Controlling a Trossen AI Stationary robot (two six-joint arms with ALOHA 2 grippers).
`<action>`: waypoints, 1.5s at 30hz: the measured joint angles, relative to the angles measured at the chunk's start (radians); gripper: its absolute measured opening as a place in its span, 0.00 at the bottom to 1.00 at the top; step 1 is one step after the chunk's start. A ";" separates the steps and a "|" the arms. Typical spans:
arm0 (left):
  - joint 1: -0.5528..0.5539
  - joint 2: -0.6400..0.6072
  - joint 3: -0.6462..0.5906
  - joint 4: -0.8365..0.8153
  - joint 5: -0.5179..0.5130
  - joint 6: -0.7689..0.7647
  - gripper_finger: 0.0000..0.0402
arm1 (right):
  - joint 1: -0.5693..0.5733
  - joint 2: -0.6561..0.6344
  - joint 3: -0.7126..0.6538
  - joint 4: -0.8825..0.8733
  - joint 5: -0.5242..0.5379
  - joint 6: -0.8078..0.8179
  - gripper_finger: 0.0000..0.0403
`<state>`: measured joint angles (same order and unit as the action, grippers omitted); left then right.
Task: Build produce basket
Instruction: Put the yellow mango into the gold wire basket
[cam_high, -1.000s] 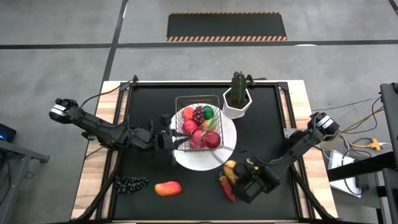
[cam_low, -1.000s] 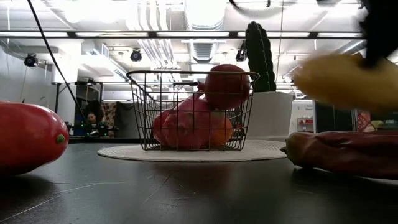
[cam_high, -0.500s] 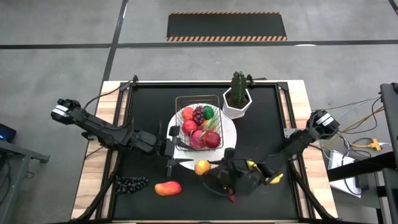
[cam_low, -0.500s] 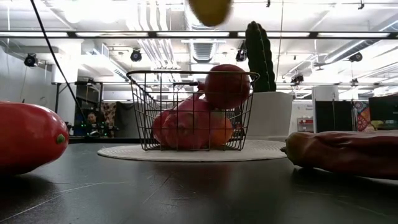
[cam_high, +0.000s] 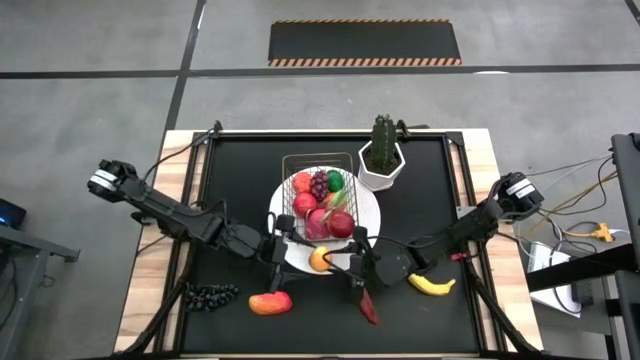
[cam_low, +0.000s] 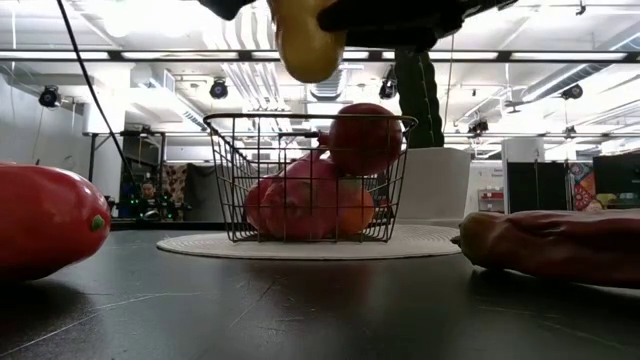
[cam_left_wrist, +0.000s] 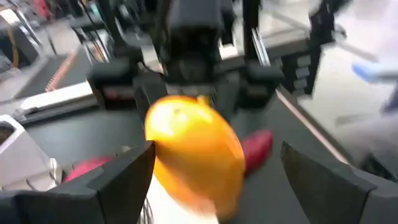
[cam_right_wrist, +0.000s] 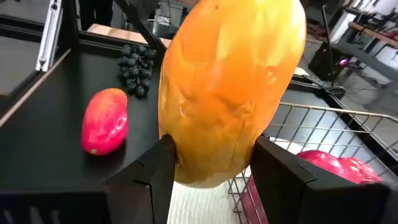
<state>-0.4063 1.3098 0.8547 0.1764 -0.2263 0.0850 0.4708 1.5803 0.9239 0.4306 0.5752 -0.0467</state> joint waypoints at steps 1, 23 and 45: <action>0.007 0.010 0.000 0.033 -0.005 -0.004 0.82 | -0.004 -0.001 0.000 0.002 -0.009 0.002 0.42; 0.047 0.098 -0.002 0.150 -0.093 0.065 0.54 | -0.016 -0.024 -0.002 -0.035 -0.026 -0.026 0.69; 0.482 0.115 -0.012 -0.072 -0.565 -0.248 0.56 | -0.013 -0.347 0.002 -0.465 0.054 0.238 0.82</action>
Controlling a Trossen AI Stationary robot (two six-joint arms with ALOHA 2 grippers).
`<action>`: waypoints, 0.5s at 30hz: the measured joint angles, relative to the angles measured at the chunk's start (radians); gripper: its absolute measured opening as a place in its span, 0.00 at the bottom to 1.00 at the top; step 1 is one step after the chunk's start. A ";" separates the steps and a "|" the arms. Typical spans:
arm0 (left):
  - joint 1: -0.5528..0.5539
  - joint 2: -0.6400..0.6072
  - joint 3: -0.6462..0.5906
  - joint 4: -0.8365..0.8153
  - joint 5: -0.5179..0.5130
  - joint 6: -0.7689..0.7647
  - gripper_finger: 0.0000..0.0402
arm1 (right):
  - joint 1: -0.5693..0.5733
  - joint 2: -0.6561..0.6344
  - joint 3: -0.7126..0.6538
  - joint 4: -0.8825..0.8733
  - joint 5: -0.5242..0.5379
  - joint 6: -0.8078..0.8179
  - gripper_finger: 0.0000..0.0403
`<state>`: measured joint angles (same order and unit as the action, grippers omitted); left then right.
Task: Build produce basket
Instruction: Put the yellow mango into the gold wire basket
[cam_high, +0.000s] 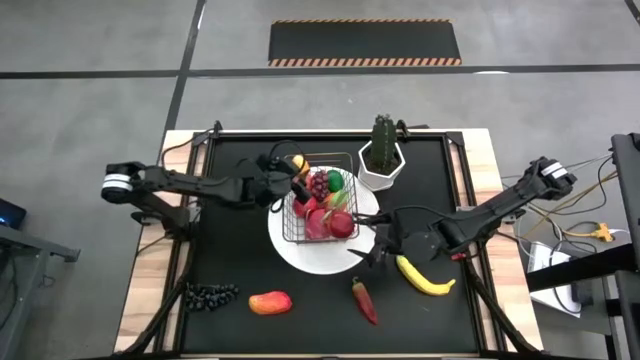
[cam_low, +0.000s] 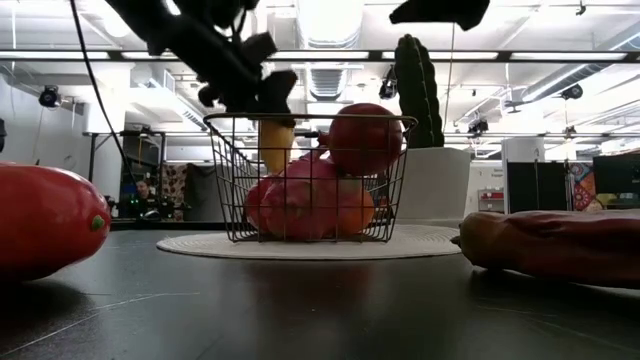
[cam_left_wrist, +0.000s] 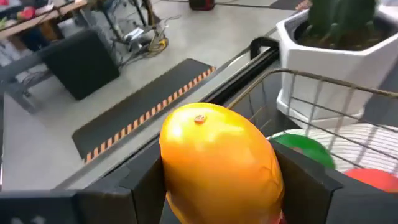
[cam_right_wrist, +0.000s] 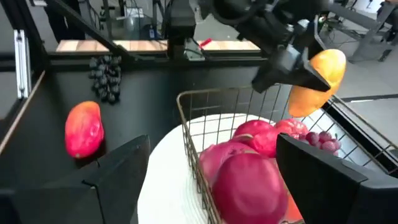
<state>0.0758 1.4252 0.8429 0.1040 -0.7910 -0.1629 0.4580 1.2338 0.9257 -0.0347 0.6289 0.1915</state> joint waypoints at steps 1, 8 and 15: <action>0.005 0.011 0.000 0.007 0.000 -0.009 0.56 | 0.000 0.009 0.000 0.001 0.000 0.004 0.82; 0.015 0.041 0.000 0.008 -0.003 -0.013 0.56 | 0.000 0.049 -0.001 -0.007 0.000 0.019 0.82; 0.015 0.042 0.000 0.008 -0.003 -0.014 0.65 | 0.000 0.052 -0.001 -0.012 0.000 0.019 0.81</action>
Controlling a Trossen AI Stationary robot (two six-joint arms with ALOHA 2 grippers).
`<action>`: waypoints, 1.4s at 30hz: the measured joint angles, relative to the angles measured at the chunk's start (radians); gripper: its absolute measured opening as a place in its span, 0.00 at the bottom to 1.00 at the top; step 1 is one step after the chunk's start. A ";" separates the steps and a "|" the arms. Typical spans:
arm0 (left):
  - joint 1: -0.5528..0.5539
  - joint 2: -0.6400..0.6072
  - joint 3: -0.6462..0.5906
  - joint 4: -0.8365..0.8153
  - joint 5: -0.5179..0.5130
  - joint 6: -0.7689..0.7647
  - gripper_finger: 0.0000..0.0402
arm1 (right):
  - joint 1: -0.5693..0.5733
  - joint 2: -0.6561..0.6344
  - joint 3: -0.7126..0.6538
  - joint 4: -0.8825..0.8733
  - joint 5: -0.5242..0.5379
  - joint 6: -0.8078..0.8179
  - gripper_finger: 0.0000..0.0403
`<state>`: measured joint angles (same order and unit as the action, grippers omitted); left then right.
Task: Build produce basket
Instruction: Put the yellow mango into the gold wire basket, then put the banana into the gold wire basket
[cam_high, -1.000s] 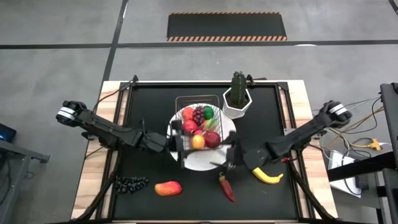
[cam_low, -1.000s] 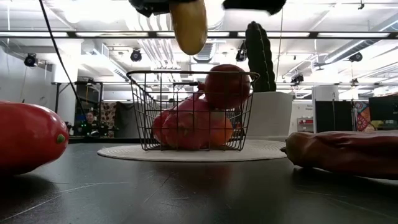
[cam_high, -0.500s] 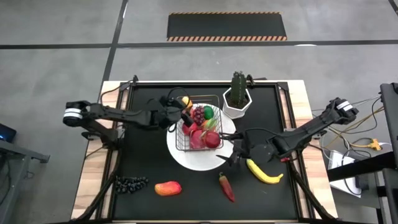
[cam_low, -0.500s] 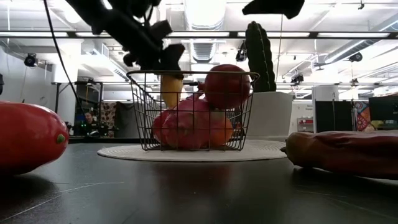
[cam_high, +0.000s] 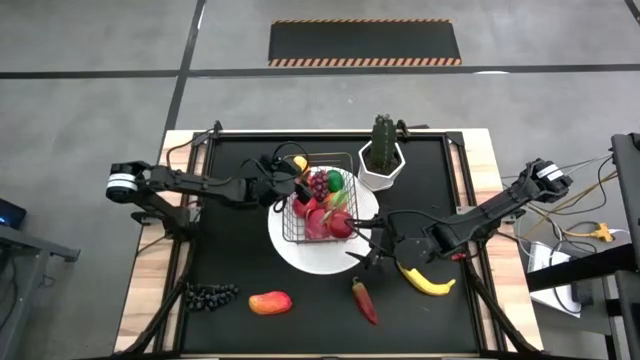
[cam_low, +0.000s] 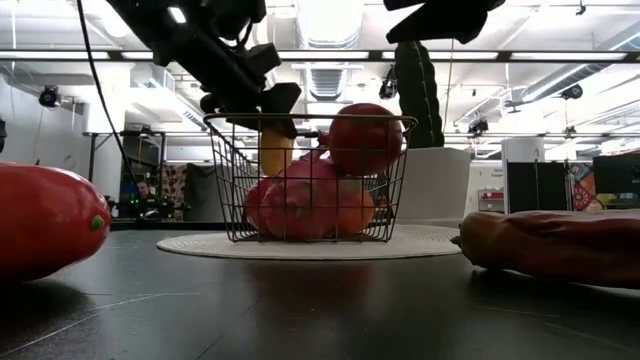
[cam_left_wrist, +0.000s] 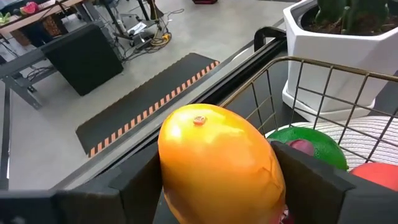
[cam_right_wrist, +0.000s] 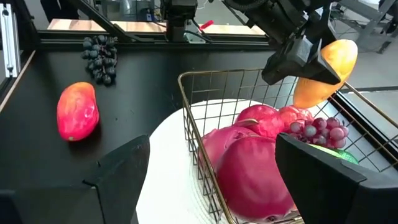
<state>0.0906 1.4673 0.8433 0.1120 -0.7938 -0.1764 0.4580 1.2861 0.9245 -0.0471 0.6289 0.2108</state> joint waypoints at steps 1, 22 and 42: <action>0.000 0.000 0.000 0.000 0.000 0.000 0.67 | 0.000 0.000 0.000 0.000 0.000 0.000 0.81; -0.085 -0.118 0.001 -0.025 0.009 0.084 0.76 | 0.000 -0.023 0.070 -0.613 -0.184 0.549 0.81; -0.329 -0.204 0.004 -0.015 0.013 0.240 0.76 | 0.059 0.175 0.033 -0.926 -0.745 0.941 0.81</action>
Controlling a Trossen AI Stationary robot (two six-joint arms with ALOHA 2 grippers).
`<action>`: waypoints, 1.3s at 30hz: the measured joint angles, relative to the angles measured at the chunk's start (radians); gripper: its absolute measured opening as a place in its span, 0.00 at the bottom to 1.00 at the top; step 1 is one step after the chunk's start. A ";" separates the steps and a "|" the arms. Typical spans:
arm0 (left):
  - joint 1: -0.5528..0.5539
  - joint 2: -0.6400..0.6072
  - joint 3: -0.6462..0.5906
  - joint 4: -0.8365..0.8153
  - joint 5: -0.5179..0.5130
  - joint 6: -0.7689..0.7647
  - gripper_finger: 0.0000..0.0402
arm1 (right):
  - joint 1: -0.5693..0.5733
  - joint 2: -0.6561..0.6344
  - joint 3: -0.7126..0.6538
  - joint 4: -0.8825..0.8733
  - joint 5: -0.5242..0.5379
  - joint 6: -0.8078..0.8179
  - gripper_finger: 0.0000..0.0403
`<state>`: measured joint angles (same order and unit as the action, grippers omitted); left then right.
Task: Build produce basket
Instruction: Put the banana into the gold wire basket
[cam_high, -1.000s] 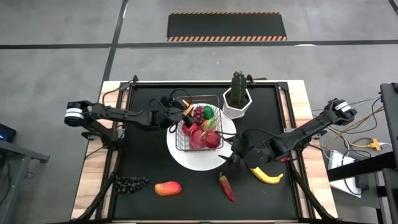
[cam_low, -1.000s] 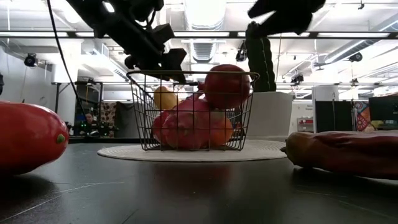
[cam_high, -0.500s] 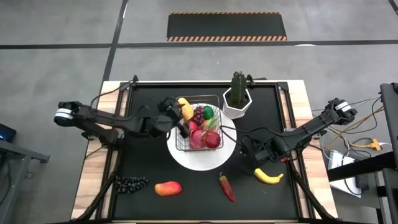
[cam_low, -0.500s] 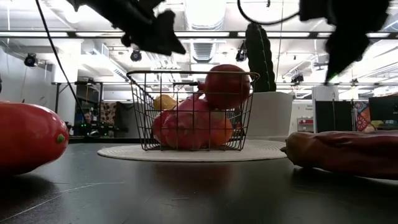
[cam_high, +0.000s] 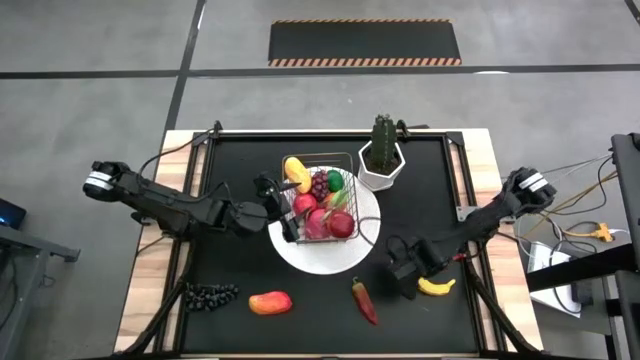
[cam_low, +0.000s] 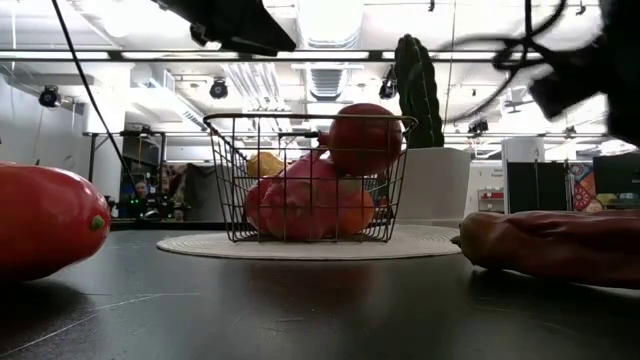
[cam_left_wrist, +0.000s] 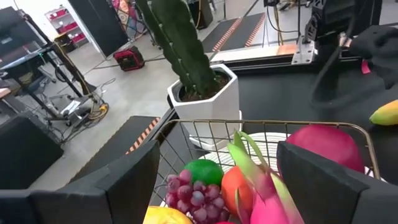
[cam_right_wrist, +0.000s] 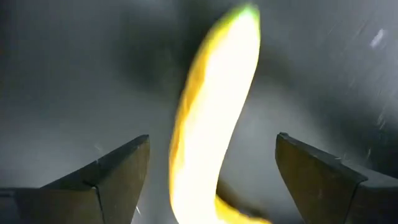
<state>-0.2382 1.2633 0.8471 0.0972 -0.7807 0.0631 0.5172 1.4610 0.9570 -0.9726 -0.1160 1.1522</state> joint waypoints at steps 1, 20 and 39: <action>0.000 0.000 0.000 0.000 0.000 0.000 0.76 | 0.009 0.024 0.003 -0.010 -0.023 0.000 0.81; 0.000 0.000 0.001 0.027 -0.001 0.006 0.76 | 0.041 0.129 0.031 -0.013 -0.008 -0.036 0.33; -0.020 -0.002 0.014 0.105 0.195 0.048 0.76 | 0.078 -0.248 0.029 0.288 0.422 -0.394 0.27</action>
<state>-0.2584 1.2613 0.8612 0.2018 -0.5856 0.1107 0.5951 1.2127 0.9858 -0.6849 0.3064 0.7586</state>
